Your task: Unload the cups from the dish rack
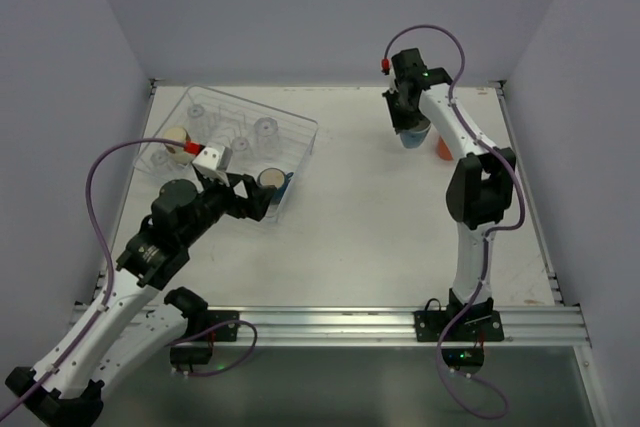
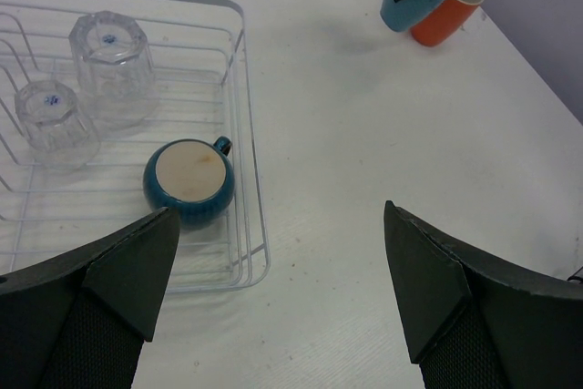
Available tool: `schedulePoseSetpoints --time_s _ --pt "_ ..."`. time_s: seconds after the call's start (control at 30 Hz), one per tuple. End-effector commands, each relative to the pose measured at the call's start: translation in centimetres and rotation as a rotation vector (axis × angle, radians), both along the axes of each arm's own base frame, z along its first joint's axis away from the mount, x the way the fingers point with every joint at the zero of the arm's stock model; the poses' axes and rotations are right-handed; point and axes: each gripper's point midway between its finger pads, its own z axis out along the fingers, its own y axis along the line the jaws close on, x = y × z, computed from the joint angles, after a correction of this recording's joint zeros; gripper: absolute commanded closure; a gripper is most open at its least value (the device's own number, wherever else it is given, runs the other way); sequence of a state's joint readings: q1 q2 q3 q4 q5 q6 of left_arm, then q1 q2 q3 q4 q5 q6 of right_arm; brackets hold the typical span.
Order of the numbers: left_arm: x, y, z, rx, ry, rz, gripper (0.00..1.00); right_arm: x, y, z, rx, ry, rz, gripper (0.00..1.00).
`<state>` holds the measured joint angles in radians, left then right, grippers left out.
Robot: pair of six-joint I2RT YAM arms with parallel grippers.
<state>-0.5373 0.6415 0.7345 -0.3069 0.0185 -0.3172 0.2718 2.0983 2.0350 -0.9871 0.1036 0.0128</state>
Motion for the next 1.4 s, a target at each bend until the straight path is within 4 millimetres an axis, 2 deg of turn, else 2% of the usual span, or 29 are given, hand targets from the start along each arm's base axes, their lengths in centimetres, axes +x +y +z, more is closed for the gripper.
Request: schedulePoseSetpoints --time_s 0.0,0.1,0.27,0.43,0.6,0.77,0.9,1.03,1.1,1.17,1.23,1.27,1.3,1.37 --pt "0.3 -0.3 0.7 0.006 -0.044 -0.017 0.0 1.9 -0.7 0.8 0.0 -0.043 0.033 1.0" --pt "0.5 -0.3 0.5 0.012 -0.037 -0.01 0.0 2.6 -0.6 -0.7 0.023 -0.032 0.039 1.0" --pt "0.8 -0.3 0.1 0.022 -0.025 -0.003 0.0 3.4 -0.9 -1.8 0.028 -0.034 0.029 1.0" --pt "1.2 -0.2 -0.5 0.034 -0.006 0.009 0.0 3.2 -1.6 -3.2 0.013 -0.006 0.02 1.0" --pt "1.6 0.2 -1.1 0.052 0.015 0.042 0.0 3.0 -1.7 -4.6 0.02 0.018 0.027 0.95" --pt "1.8 0.3 -1.6 0.062 0.036 0.05 0.0 3.1 -1.8 -5.0 0.028 0.021 0.022 0.94" --pt "2.1 0.4 -1.8 0.069 0.044 0.062 0.0 3.3 -2.0 -4.3 0.029 0.004 0.02 0.84" --pt "2.3 0.4 -2.2 0.078 0.069 0.076 0.0 3.3 -2.3 -3.5 0.021 -0.013 0.012 0.61" --pt "2.4 0.4 -2.4 0.082 0.083 0.079 0.0 3.3 -2.3 -2.5 0.03 -0.038 0.011 0.6" --pt "2.6 0.5 -2.3 0.085 0.088 0.091 0.0 3.3 -2.2 -1.7 0.037 -0.057 0.011 0.53" --pt "2.8 0.5 -2.2 0.086 0.096 0.101 0.0 3.2 -2.1 -0.2 0.049 -0.088 0.008 0.53" --pt "2.9 0.6 -2.2 0.086 0.101 0.107 0.0 3.1 -2.1 0.3 0.057 -0.097 0.007 0.49" --pt "3.1 0.6 -2.2 0.093 0.113 0.117 0.0 3.0 -1.9 2.1 0.076 -0.134 0.004 0.43" --pt "3.5 0.9 -2.2 0.107 0.134 0.144 0.0 2.8 -1.5 4.0 0.108 -0.183 0.007 0.36"
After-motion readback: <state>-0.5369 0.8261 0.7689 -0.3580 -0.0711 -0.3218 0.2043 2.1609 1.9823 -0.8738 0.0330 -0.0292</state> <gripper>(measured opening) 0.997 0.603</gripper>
